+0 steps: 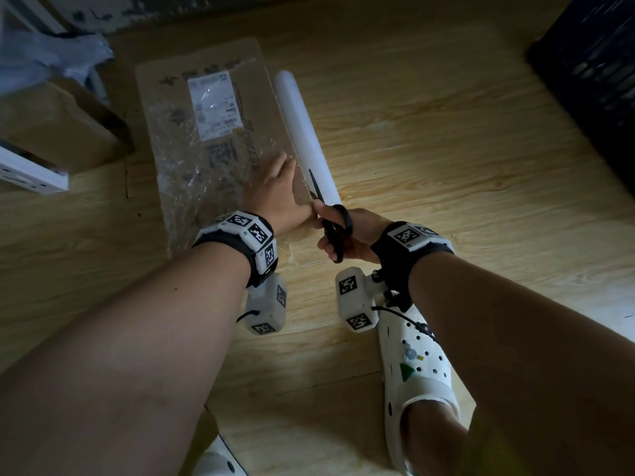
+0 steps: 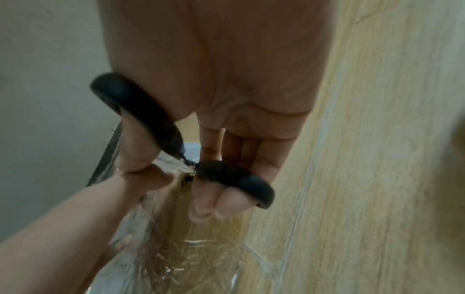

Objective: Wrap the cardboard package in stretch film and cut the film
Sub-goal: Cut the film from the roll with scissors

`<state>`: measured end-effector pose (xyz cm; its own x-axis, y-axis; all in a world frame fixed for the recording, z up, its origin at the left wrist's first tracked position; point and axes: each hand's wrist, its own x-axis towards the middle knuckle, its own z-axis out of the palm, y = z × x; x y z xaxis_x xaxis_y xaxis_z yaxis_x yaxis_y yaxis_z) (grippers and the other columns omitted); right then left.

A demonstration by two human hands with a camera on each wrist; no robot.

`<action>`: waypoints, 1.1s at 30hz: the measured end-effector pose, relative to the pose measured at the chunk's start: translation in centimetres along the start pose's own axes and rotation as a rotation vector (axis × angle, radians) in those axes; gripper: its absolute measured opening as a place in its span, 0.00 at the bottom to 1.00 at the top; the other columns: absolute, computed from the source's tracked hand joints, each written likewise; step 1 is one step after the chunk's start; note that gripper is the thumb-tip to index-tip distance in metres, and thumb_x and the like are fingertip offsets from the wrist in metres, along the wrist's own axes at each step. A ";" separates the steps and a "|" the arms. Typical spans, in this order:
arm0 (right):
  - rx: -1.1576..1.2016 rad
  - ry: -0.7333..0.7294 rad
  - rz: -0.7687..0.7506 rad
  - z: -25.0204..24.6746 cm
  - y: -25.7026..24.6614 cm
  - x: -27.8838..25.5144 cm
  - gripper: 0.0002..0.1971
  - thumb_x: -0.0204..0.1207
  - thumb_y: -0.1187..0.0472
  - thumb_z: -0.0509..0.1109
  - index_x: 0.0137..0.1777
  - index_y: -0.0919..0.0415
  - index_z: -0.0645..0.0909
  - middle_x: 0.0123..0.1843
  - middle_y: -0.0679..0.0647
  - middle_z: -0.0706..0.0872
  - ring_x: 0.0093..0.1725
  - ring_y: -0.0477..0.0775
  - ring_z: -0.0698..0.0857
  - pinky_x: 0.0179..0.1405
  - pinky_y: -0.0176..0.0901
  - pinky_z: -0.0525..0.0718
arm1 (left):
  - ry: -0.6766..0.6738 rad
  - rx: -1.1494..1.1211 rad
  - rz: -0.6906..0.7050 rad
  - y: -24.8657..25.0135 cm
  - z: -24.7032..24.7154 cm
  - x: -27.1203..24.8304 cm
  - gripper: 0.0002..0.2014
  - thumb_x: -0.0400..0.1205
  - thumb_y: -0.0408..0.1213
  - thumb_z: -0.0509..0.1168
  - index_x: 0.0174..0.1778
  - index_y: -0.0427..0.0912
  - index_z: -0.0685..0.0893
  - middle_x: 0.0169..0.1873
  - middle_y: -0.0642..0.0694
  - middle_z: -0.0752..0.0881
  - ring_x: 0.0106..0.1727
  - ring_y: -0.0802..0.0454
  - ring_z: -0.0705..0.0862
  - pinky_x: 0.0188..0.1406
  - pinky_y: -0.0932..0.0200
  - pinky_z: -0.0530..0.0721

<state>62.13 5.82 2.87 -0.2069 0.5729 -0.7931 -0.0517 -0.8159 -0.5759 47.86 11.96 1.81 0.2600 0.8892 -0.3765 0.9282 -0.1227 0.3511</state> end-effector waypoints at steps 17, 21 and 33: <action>0.044 -0.111 -0.002 -1.0 0.4 0.4 0.23 0.80 0.39 0.62 0.50 0.62 0.75 0.30 0.55 0.77 0.27 0.51 0.75 0.28 0.39 0.77 | 0.186 -0.029 -0.097 0.7 -0.5 2.6 0.35 0.75 0.48 0.70 0.76 0.42 0.66 0.77 0.45 0.61 0.79 0.42 0.56 0.73 0.45 0.65; 0.038 -0.128 0.023 -1.1 0.0 0.5 0.24 0.80 0.37 0.59 0.49 0.62 0.75 0.31 0.55 0.76 0.28 0.52 0.75 0.30 0.39 0.78 | 0.127 0.046 -0.105 0.8 -1.2 2.5 0.39 0.74 0.50 0.70 0.78 0.44 0.63 0.79 0.47 0.59 0.80 0.43 0.55 0.73 0.46 0.65; 0.085 -0.109 -0.010 -0.5 0.5 1.0 0.22 0.81 0.41 0.62 0.47 0.63 0.76 0.29 0.55 0.77 0.25 0.51 0.75 0.26 0.38 0.79 | 0.115 0.064 -0.150 0.9 -1.4 2.6 0.38 0.69 0.49 0.74 0.74 0.46 0.67 0.75 0.48 0.63 0.76 0.43 0.59 0.63 0.47 0.71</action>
<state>62.38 5.99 1.66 -0.3106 0.5729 -0.7585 -0.1362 -0.8165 -0.5610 49.04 14.76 2.33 0.0890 0.9437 -0.3185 0.9701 -0.0096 0.2424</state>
